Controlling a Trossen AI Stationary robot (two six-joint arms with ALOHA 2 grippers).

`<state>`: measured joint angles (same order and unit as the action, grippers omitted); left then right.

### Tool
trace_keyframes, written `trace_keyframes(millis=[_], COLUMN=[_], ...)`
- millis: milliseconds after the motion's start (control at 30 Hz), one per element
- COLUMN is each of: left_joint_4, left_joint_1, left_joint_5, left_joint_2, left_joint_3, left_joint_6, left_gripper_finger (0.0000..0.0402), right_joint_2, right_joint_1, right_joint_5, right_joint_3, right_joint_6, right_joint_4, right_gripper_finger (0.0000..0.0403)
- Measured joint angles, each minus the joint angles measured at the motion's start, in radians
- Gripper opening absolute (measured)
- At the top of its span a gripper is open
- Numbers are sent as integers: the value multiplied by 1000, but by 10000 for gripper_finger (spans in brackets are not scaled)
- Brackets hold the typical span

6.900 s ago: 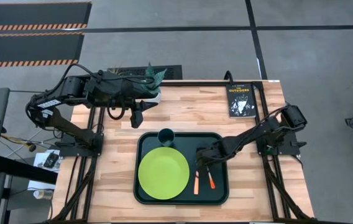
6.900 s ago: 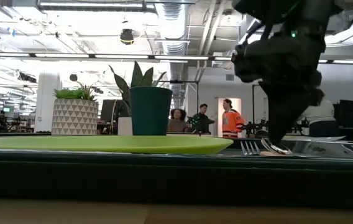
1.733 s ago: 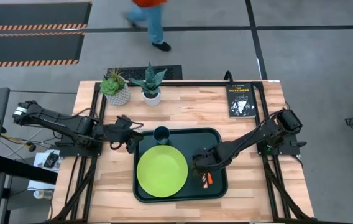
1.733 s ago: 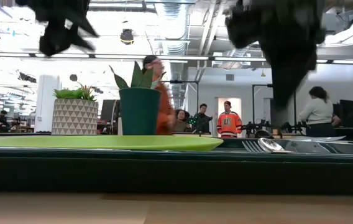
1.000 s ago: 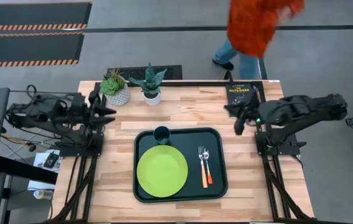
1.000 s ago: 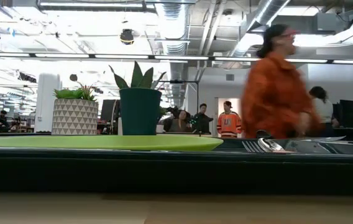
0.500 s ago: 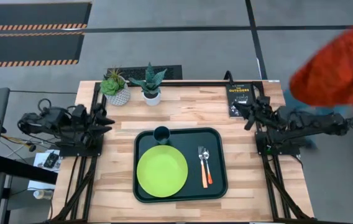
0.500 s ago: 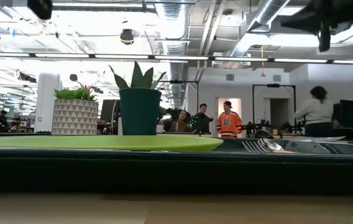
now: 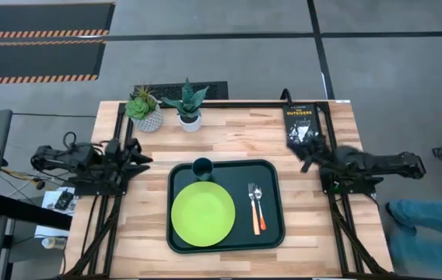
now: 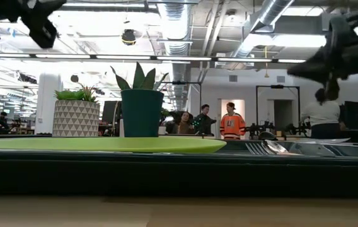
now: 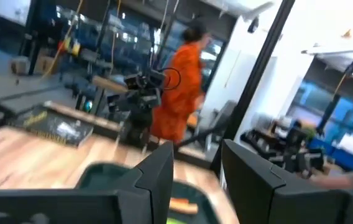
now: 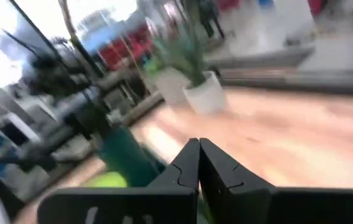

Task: Pick and place plate/cup/fork/spoon on tray
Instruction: Return to Home Position

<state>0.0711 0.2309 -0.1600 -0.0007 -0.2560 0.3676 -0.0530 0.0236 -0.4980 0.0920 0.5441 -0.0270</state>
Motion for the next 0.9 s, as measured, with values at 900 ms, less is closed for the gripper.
trace_keyframes(millis=[900], left_joint_4=[-169], left_joint_1=[-2], left_joint_5=[-150], left_joint_2=[7], left_joint_3=[246], left_joint_6=[-71], left_gripper_finger=[125], right_joint_2=[14], right_joint_1=[-8], right_joint_5=[54], right_joint_3=[-85], right_joint_6=[-152], right_joint_4=[103], right_gripper_finger=[31])
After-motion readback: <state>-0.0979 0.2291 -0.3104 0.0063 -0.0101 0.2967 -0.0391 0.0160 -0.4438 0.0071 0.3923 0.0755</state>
